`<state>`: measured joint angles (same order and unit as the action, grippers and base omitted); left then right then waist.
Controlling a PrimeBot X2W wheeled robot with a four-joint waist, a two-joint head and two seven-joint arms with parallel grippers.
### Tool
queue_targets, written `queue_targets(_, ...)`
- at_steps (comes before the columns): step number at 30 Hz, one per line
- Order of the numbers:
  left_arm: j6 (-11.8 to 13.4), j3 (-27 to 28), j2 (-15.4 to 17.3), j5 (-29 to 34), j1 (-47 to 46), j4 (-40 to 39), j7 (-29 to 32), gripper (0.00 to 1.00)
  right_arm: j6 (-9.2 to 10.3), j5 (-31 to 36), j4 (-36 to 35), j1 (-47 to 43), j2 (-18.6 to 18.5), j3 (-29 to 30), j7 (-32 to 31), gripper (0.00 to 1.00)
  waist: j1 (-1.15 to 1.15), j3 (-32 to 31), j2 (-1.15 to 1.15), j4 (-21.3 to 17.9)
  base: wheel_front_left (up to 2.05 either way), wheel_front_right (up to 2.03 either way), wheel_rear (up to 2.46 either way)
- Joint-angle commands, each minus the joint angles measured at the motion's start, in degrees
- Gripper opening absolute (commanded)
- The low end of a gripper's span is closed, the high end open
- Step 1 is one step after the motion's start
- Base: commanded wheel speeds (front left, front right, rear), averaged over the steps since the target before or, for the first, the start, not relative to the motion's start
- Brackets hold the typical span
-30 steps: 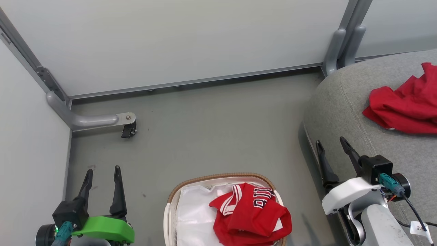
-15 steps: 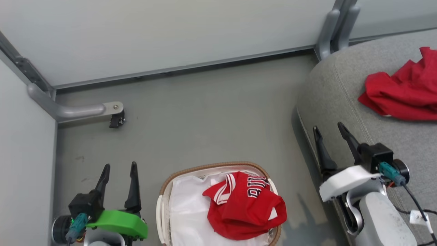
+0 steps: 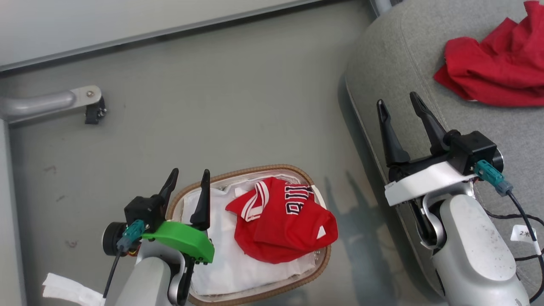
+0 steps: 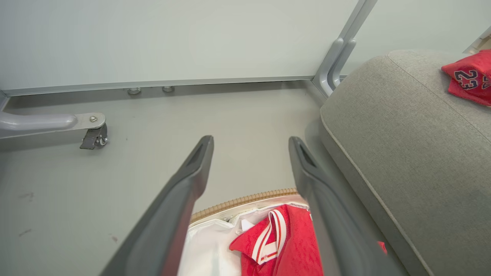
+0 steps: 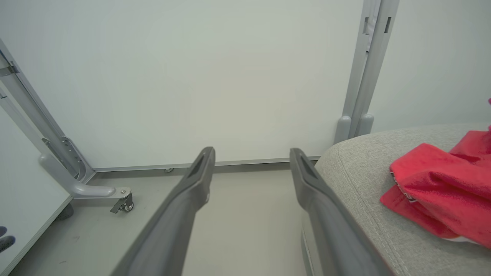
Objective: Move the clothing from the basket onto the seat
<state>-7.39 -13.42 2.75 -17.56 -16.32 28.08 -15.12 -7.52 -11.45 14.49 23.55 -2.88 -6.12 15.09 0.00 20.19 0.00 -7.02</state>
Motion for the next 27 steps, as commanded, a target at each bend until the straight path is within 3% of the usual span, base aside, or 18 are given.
queue_targets(1,-0.16,-0.65,0.3,-0.48,-1.96,0.89,-0.04,1.0,0.06,-0.47,-0.69,1.24,-0.14,-0.35,0.11,1.0,0.0,6.0,0.0,-4.51,0.0,0.0,0.0)
queue_targets(16,-0.17,-15.26,3.09,-9.9,-14.67,17.79,-0.04,1.0,0.06,-3.79,-5.8,6.05,-0.12,-3.49,0.11,1.0,0.0,16.88,0.0,-10.26,0.0,0.0,0.0)
queue_targets(27,-0.17,-26.73,3.17,-15.5,-19.76,22.98,-0.04,1.0,0.06,-4.74,-6.59,6.69,-0.13,-3.66,0.11,1.0,0.0,20.66,0.0,-12.55,0.0,0.0,0.0)
